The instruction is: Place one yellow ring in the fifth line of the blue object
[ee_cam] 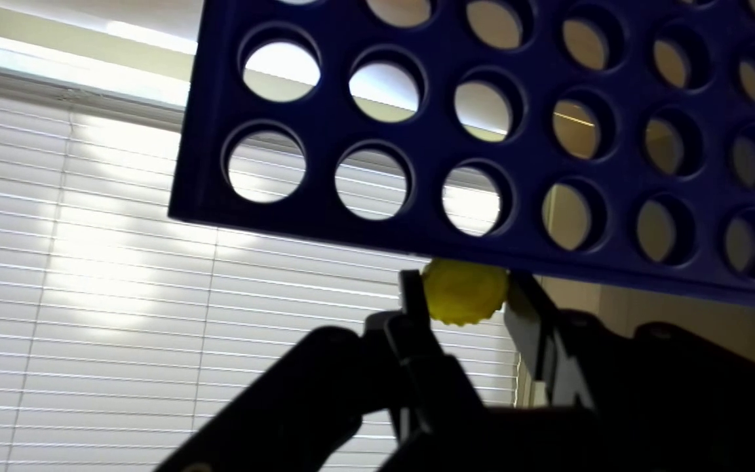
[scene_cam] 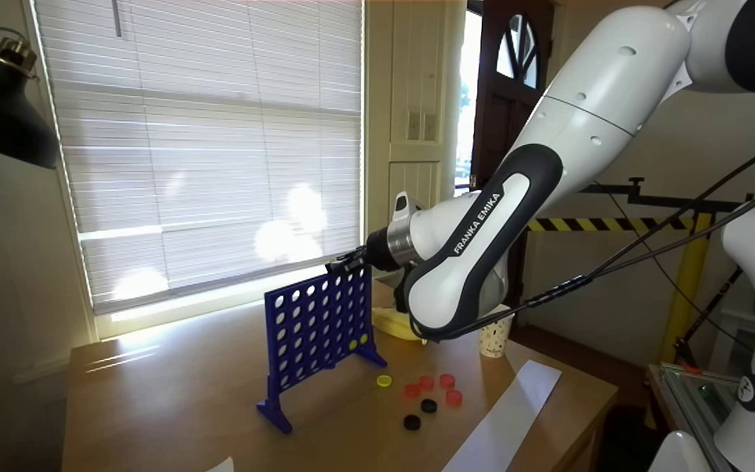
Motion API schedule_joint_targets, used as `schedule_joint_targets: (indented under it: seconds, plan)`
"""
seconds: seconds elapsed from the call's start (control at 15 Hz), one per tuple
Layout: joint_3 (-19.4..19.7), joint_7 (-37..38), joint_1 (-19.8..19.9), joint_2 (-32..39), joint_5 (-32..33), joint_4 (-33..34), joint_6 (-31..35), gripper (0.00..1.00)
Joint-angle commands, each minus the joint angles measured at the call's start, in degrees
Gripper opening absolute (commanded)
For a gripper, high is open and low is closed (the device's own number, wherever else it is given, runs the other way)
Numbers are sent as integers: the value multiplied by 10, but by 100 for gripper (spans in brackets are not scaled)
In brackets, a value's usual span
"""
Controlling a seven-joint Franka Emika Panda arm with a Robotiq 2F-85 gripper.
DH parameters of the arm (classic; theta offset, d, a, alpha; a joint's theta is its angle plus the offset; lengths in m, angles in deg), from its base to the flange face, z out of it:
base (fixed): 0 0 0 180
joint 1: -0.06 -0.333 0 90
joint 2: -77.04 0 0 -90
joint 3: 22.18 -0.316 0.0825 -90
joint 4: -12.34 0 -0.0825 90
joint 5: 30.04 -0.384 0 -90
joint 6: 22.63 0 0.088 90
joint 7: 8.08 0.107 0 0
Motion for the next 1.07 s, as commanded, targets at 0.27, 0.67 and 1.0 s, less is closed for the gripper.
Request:
schedule_joint_targets:
  seconds: [0.27,0.67,1.0]
  plan:
    - [20,-28,-34,12,-63,7,-8,10]
    - [24,-21,-34,20,-76,13,-11,10]
    - [28,-24,-41,24,-82,15,-10,10]
